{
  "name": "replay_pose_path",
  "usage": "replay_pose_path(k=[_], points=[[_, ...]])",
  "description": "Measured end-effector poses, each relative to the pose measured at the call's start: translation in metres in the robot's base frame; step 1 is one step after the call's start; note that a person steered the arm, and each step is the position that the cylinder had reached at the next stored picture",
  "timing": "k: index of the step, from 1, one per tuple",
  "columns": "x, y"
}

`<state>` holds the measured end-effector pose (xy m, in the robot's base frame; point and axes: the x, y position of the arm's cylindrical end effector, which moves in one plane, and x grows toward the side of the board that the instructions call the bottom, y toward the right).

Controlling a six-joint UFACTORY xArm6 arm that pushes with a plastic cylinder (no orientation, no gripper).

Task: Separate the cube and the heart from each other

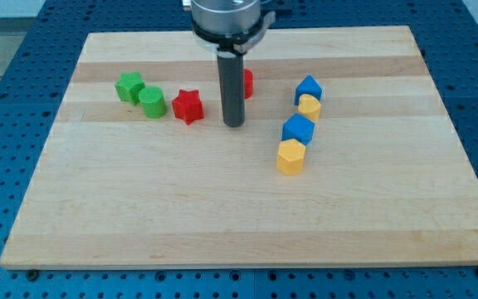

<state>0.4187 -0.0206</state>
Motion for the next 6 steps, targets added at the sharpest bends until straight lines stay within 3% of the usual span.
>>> replay_pose_path(k=[3, 5, 6], points=[[0.000, 0.117], [-0.003, 0.136], [0.013, 0.177]])
